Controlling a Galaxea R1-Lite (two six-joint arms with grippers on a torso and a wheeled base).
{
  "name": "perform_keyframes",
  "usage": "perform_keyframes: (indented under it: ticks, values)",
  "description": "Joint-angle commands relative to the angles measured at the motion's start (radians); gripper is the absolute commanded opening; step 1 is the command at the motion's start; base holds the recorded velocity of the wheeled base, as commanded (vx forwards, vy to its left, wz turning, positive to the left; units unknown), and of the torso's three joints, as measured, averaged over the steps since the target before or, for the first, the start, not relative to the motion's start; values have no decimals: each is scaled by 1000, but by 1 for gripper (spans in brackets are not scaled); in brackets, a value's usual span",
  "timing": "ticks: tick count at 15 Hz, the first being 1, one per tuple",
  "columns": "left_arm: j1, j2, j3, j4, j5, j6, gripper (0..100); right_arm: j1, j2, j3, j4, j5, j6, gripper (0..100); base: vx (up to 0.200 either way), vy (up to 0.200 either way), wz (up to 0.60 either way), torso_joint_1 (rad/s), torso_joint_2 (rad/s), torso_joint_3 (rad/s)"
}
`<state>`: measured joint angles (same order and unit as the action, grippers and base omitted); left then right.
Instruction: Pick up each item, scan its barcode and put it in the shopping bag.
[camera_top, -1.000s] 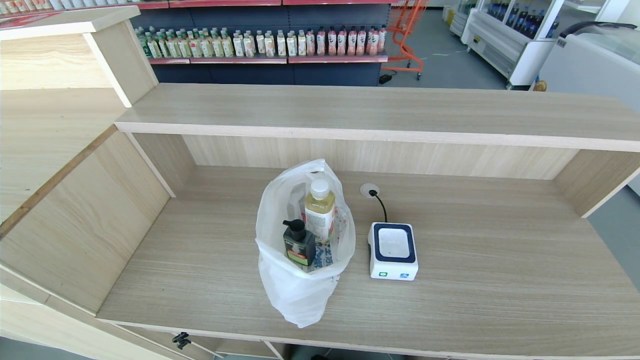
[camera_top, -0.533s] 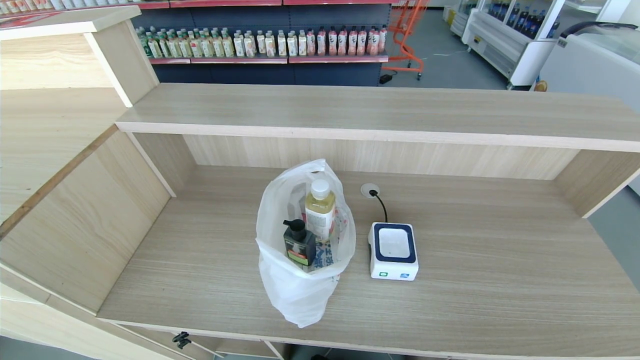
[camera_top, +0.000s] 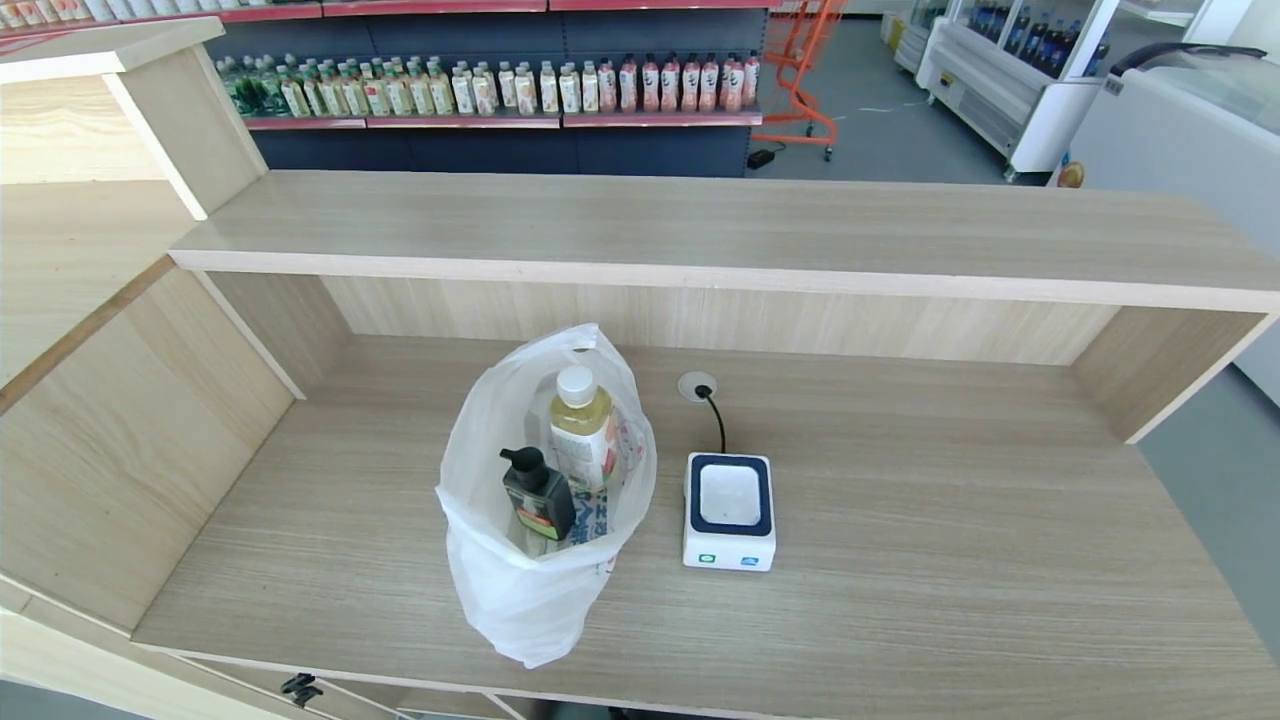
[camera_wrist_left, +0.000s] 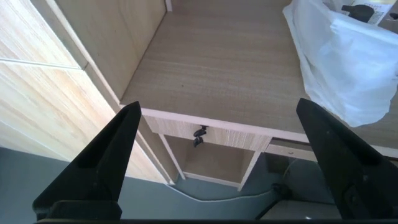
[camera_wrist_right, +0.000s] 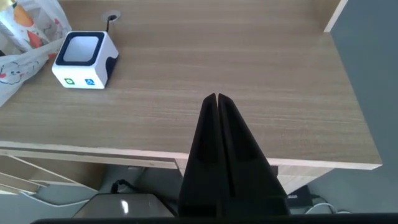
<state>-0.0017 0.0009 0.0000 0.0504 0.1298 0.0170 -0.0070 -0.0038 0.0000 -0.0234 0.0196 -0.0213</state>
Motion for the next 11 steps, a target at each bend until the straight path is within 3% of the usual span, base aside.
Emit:
perform_keyframes:
  ticks: [1,2,11]
  values:
    - [2,1,0,0,1,0,100,1,4,0,0,0,0,0,200,0,0,-7,2,7]
    - [2,-1,0,0,1,-2,100,1,4,0,0,0,0,0,200,0,0,-17,-7,2]
    - [2,-1,0,0,1,-2,100,1,4,0,2,-1,3,0,0,0,0,0,0,0]
